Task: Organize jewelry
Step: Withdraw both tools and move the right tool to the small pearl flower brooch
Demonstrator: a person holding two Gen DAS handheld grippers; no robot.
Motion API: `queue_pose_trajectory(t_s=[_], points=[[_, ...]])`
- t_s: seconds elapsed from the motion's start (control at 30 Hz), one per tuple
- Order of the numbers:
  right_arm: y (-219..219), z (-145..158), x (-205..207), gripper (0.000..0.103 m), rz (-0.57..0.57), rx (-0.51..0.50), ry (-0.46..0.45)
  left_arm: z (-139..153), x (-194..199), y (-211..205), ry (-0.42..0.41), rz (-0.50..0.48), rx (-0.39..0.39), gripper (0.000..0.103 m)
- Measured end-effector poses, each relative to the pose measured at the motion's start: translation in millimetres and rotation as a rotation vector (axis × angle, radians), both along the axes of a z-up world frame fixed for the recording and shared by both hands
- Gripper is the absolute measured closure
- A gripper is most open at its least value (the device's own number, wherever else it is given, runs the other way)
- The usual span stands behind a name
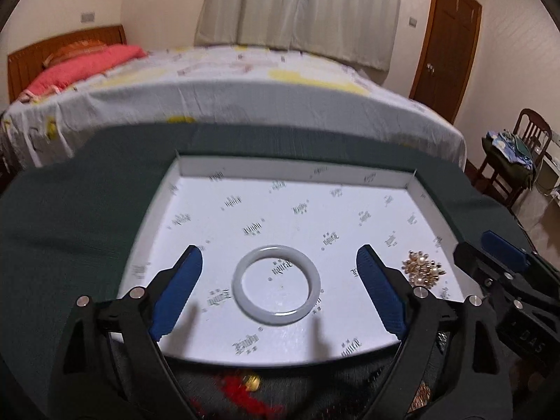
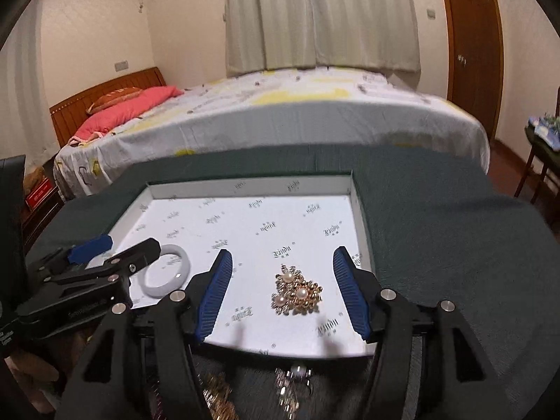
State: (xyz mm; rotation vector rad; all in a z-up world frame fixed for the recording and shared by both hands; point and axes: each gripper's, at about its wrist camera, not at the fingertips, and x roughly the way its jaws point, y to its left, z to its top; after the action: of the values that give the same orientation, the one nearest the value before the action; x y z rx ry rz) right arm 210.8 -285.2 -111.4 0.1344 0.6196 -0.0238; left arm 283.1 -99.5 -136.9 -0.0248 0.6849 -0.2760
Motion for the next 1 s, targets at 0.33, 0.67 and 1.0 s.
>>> queue_pose_trajectory(t_s=[0.33,0.67,1.0], points=[[24,-1,-91,0.044,-0.012,-0.021,-0.049,20,-85,37,-0.102,0.076,0.013,0.015],[51,-40,-135,0.045,0.021,-0.039,0.008,-1,-147,82,-0.081,0.152,0.041,0.015],[69,-57,-124,0.061,0.062,-0.067,0.125,-23,-168,100,-0.031,0.187,0.064,0.015]])
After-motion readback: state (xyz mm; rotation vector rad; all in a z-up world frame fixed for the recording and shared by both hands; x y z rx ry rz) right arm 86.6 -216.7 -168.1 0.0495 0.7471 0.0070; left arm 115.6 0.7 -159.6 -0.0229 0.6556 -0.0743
